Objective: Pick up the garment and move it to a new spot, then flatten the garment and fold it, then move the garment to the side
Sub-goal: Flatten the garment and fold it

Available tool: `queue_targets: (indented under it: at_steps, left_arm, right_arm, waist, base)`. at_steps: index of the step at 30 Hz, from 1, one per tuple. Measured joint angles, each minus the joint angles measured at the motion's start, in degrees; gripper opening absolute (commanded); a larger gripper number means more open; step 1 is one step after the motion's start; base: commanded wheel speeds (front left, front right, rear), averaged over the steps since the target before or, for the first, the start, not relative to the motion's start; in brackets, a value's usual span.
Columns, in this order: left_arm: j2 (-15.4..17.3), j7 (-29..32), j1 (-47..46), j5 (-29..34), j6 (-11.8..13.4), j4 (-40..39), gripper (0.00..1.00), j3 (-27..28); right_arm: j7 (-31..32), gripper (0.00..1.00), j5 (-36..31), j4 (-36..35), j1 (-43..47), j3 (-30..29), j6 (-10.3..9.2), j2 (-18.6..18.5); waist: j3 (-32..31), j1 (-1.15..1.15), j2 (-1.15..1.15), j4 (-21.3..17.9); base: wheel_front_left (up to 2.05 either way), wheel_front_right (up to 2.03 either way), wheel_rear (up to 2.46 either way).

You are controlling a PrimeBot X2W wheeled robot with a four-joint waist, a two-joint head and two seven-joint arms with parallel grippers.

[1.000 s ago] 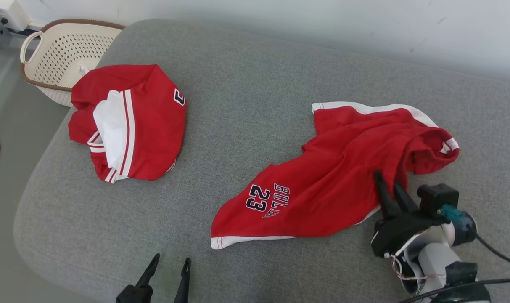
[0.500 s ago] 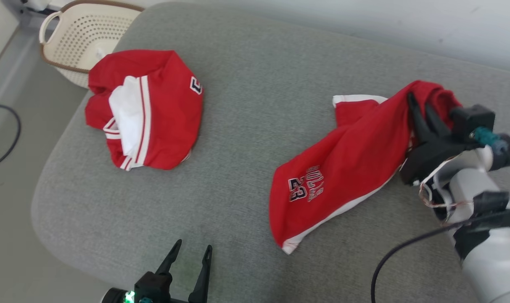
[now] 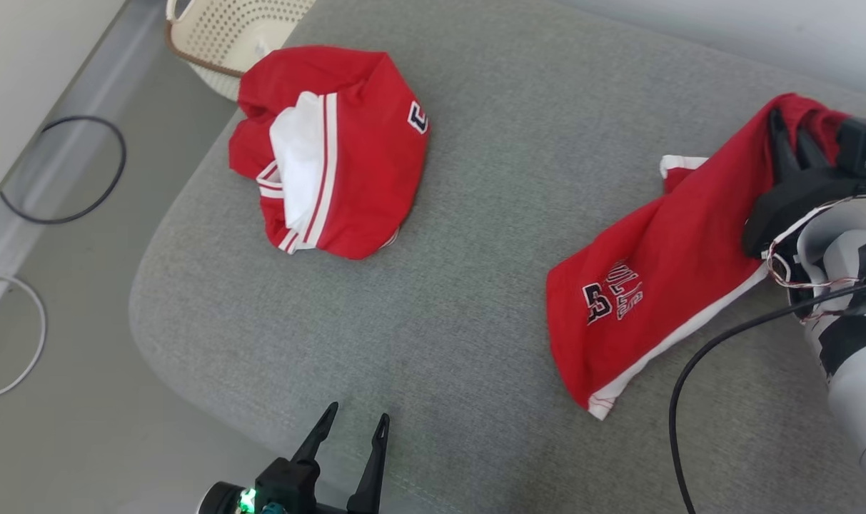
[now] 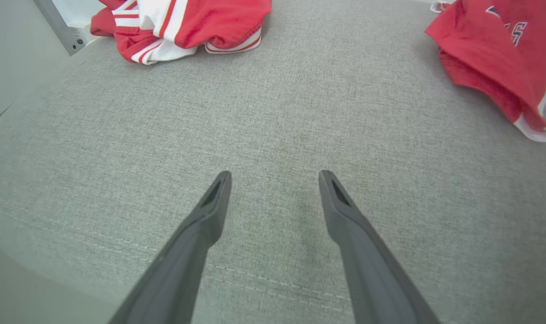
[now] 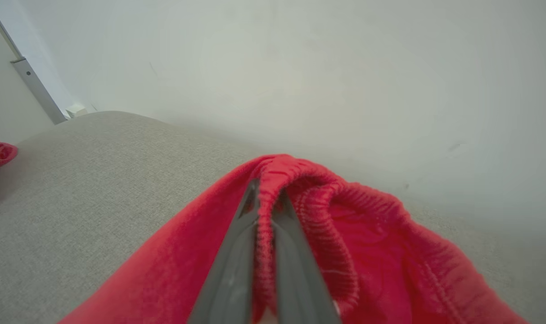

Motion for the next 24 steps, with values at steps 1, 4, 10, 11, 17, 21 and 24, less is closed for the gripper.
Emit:
queue_targets:
  at_steps: [1,4,10,11,17,21,24]
  left_arm:
    - [0.0,0.0,-0.1,-0.1,0.3,-0.1,1.0,-0.2]
    - [0.0,0.0,-0.1,-0.2,0.4,-0.1,1.0,-0.8]
    - [0.0,0.0,-0.3,-0.1,0.8,-0.2,1.0,-0.4]
    - [-0.1,0.0,-0.2,-0.1,0.8,-0.2,1.0,-0.1]
    - [0.0,0.0,0.6,1.2,-0.2,0.2,1.0,1.8]
    - [0.0,0.0,1.6,1.6,-0.7,0.3,1.0,2.4]
    - [0.0,0.0,1.6,1.8,-1.1,0.1,1.0,2.4]
  right_arm:
    - [0.0,0.1,-0.4,0.6,-0.5,-0.4,0.0,0.0]
    - [0.0,1.0,-2.2,3.6,-1.9,-1.1,0.0,0.4]
    - [0.0,1.0,-3.7,-1.2,-1.5,-4.3,0.0,2.0]
    - [0.0,1.0,-3.5,-2.6,-0.3,-4.8,0.0,2.2]
    - [0.0,1.0,-2.2,-9.1,7.4,-6.4,0.0,2.4]
    - [0.0,1.0,-0.3,-12.2,12.4,-8.4,0.0,2.2]
    - [0.0,1.0,0.2,-13.0,14.7,-9.7,0.0,1.8]
  waist:
    - [0.2,0.0,0.0,0.4]
    - [1.0,0.0,0.0,1.3]
    - [0.4,0.0,0.0,0.6]
    - [0.1,-0.01,0.0,0.4]
    - [-2.5,-0.01,0.0,-2.8]
    - [-4.5,-0.01,0.0,-5.7]
    - [-5.5,-0.02,-0.01,-7.8]
  base:
    - [0.0,0.0,0.0]
    - [0.0,0.0,0.0]
    - [0.0,0.0,0.0]
    - [0.0,0.0,0.0]
    - [0.0,0.0,0.0]
    - [0.0,0.0,0.0]
    - [0.0,0.0,0.0]
